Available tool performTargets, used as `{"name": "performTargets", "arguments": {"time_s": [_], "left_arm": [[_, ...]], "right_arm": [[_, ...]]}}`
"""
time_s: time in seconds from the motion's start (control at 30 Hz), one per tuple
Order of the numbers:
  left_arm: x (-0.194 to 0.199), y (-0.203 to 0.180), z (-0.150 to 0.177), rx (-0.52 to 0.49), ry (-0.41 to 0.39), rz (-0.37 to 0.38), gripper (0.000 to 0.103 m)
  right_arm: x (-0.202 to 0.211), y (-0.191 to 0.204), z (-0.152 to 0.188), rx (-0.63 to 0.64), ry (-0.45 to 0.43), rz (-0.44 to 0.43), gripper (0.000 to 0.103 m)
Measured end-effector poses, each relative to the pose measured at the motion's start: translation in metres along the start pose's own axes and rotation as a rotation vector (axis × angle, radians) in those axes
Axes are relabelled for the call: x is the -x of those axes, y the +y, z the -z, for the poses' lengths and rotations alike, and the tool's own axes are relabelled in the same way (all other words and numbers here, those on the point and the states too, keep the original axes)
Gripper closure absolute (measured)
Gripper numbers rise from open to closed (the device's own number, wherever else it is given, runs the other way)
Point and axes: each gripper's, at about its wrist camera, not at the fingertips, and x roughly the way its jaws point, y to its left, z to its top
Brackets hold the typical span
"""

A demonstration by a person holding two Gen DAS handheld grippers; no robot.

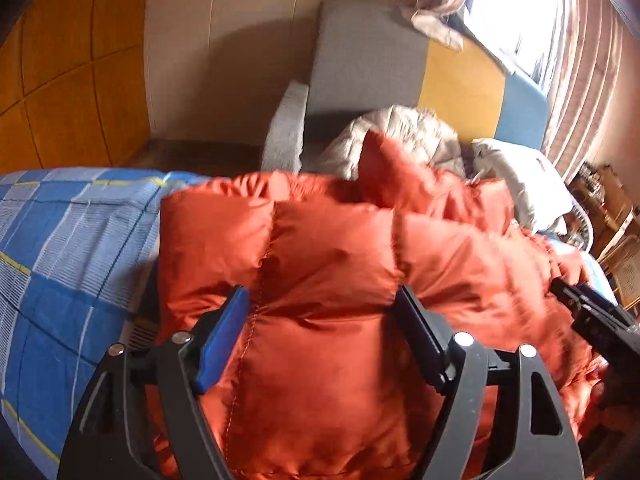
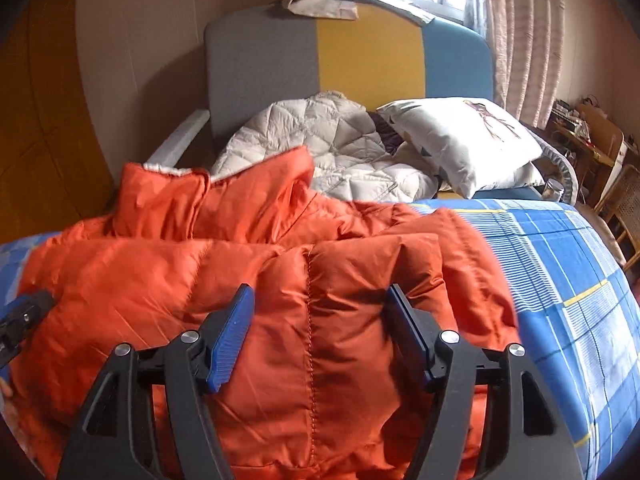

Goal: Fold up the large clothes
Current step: 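Smooth the folded jacket with both tools open and withdraw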

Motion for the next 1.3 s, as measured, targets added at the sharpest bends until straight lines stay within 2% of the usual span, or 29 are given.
{"name": "performTargets", "arguments": {"time_s": [0.17,0.5,0.63,0.7,0.83,0.9,0.97,1.3], "left_arm": [[-0.013,0.005,0.014,-0.004,0.002,-0.001,0.028],[-0.030,0.009,0.018,0.008,0.038,-0.013,0.028],[-0.024,0.003,0.016,-0.016,0.035,-0.048,0.028],[-0.012,-0.006,0.014,-0.052,0.005,-0.079,0.031],[0.011,-0.035,0.006,-0.099,-0.063,-0.006,0.030],[0.003,-0.051,0.005,-0.147,-0.049,0.017,0.030],[-0.013,-0.059,0.010,-0.183,-0.011,0.010,0.029],[-0.039,-0.045,0.020,-0.119,0.042,0.038,0.026]], "right_arm": [[-0.012,0.006,0.012,0.052,-0.004,0.009,0.032],[-0.038,0.002,0.024,0.035,0.061,-0.030,0.032],[-0.040,0.002,0.025,0.030,0.075,-0.036,0.032],[-0.040,0.001,0.025,0.026,0.076,-0.038,0.032],[-0.038,0.004,0.026,0.028,0.072,-0.037,0.031],[-0.038,0.004,0.026,0.024,0.069,-0.036,0.031],[-0.038,0.003,0.026,0.023,0.068,-0.036,0.031],[-0.040,0.002,0.027,0.023,0.066,-0.035,0.031]]}}
